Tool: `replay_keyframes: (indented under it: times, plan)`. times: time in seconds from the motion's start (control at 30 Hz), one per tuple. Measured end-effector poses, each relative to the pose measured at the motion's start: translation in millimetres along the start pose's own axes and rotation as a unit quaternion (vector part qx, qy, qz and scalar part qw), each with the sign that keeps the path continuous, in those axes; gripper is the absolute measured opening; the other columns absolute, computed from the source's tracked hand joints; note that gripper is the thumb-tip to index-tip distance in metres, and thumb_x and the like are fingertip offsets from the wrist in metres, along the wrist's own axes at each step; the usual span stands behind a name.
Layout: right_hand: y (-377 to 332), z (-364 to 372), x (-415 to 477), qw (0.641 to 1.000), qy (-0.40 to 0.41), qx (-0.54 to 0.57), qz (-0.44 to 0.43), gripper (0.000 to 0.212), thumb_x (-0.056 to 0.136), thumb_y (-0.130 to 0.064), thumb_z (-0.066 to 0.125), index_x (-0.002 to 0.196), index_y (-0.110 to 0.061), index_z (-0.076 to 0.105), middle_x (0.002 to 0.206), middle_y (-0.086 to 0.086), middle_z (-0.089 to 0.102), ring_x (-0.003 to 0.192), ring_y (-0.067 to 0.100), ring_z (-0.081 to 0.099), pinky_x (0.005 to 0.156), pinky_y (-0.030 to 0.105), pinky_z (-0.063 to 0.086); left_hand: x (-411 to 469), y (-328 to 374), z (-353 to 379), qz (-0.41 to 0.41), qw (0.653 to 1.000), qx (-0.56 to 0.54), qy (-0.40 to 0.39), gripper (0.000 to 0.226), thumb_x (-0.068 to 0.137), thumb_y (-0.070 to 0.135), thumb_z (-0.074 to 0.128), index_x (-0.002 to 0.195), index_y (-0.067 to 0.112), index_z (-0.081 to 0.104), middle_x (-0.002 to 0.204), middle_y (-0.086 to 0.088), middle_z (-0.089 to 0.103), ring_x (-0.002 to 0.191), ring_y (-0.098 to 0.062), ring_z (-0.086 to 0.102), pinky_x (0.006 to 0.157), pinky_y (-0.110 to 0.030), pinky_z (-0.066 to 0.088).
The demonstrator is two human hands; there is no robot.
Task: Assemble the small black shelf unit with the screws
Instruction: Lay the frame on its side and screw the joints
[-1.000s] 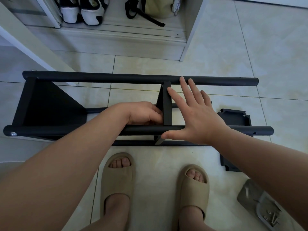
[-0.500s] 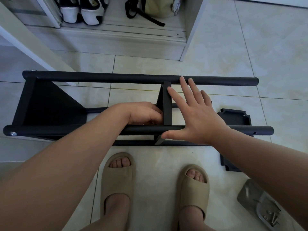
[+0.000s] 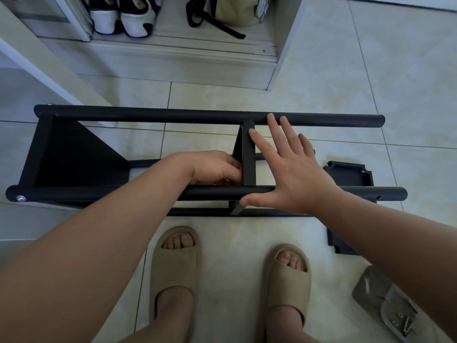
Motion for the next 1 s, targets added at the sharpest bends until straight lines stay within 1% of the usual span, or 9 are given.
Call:
replay_keyframes:
  times: [0.13, 0.27, 0.33, 0.43, 0.53, 0.63, 0.73, 0.87, 1.0]
  plan:
    - [-0.1, 0.5, 0.2, 1.0, 0.0, 0.0, 0.0, 0.127, 0.058, -0.104, 0.03, 0.16, -0.036, -0.006, 0.168, 0.001, -0.024, 0.154, 0.024, -0.023, 0.124, 0.06, 0.003, -0.2, -1.1, -3.8, -0.003, 0.999, 0.027, 0.016, 0.028, 0.087, 0.01, 0.066, 0.067, 0.026, 0.076, 0.064, 0.001, 0.061, 0.055, -0.009, 0.05, 0.056, -0.021, 0.042]
    - [0.0, 0.7, 0.1, 1.0, 0.001, 0.002, -0.002, 0.127, 0.059, -0.104, 0.03, 0.161, -0.036, -0.005, 0.168, 0.001, -0.023, 0.154, 0.024, -0.023, 0.124, 0.06, 0.003, -0.4, 0.3, -1.1, 0.001, 0.999, -0.035, 0.001, 0.009, 0.087, -0.003, 0.062, 0.089, 0.002, 0.07, 0.084, -0.017, 0.057, 0.068, -0.02, 0.05, 0.063, -0.028, 0.04]
    - [0.6, 0.4, 0.1, 1.0, 0.002, 0.002, -0.002, 0.127, 0.059, -0.103, 0.03, 0.161, -0.036, -0.005, 0.168, 0.001, -0.023, 0.154, 0.024, -0.023, 0.124, 0.059, 0.002, 1.1, -0.9, 0.3, -0.002, 0.998, -0.07, -0.007, 0.021, 0.087, -0.008, 0.059, 0.106, -0.013, 0.064, 0.092, -0.021, 0.057, 0.076, -0.025, 0.053, 0.068, -0.029, 0.043]
    - [1.6, 0.8, 0.1, 1.0, 0.002, -0.001, -0.001, 0.127, 0.059, -0.104, 0.029, 0.16, -0.036, -0.006, 0.167, 0.001, -0.024, 0.153, 0.024, -0.024, 0.124, 0.059, 0.001, 2.4, 1.6, 1.9, -0.009, 0.996, -0.092, -0.006, 0.025, 0.089, -0.009, 0.054, 0.113, -0.009, 0.061, 0.085, -0.01, 0.067, 0.069, -0.016, 0.063, 0.065, -0.024, 0.049]
    - [2.1, 0.9, -0.2, 1.0, 0.0, -0.001, -0.001, 0.127, 0.059, -0.104, 0.029, 0.16, -0.037, -0.006, 0.167, 0.001, -0.025, 0.153, 0.023, -0.025, 0.124, 0.058, -0.001, 2.0, 2.9, -4.6, -0.019, 0.996, 0.042, 0.071, 0.02, 0.092, 0.001, 0.051, 0.099, 0.008, 0.068, 0.085, 0.001, 0.074, 0.073, -0.014, 0.068, 0.065, -0.026, 0.053]
    - [2.7, -0.7, -1.4, 1.0, -0.011, -0.007, 0.005, 0.126, 0.06, -0.104, 0.028, 0.16, -0.037, -0.01, 0.166, 0.001, -0.028, 0.152, 0.023, -0.028, 0.124, 0.058, -0.003, -5.7, 13.6, -12.6, 0.014, 0.957, 0.218, 0.192, 0.018, 0.093, 0.011, 0.05, 0.092, 0.02, 0.066, 0.094, -0.002, 0.072, 0.087, -0.021, 0.067, 0.082, -0.039, 0.056]
    - [-1.0, -2.5, -6.1, 1.0, -0.026, -0.005, 0.013, 0.125, 0.06, -0.103, 0.025, 0.159, -0.038, -0.015, 0.164, 0.0, -0.032, 0.151, 0.023, -0.031, 0.124, 0.059, -0.005, -24.6, 21.5, -13.8, 0.027, 0.921, 0.284, 0.266, 0.019, 0.094, 0.017, 0.046, 0.101, 0.022, 0.063, 0.099, -0.002, 0.07, 0.092, -0.023, 0.064, 0.084, -0.043, 0.055]
    - [-7.3, -2.5, -19.6, 0.997, -0.061, 0.031, 0.042, 0.121, 0.062, -0.1, 0.032, 0.157, -0.043, -0.016, 0.167, -0.004, -0.026, 0.154, 0.022, -0.022, 0.124, 0.056, -0.002, -49.2, 19.9, 0.2, -0.008, 0.906, 0.365, 0.213, 0.023, 0.102, 0.029, 0.043, 0.109, 0.019, 0.063, 0.101, -0.004, 0.066, 0.092, -0.023, 0.061, 0.08, -0.038, 0.052]
    - [-2.1, -5.4, -44.7, 0.977, -0.185, 0.051, 0.089, 0.107, 0.078, -0.088, 0.047, 0.16, -0.041, -0.003, 0.171, -0.004, 0.002, 0.156, 0.025, 0.011, 0.122, 0.054, 0.013, -76.9, 17.5, 14.4, -0.07, 0.884, 0.454, 0.092, 0.029, 0.108, 0.027, 0.037, 0.122, 0.015, 0.059, 0.099, -0.009, 0.07, 0.091, -0.024, 0.066, 0.084, -0.037, 0.053]
Point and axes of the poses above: each hand's wrist, its own x-axis towards the middle knuckle, its own z-axis out of the palm, y = z × x, the point moved 5 cm from there along x, towards the middle knuckle
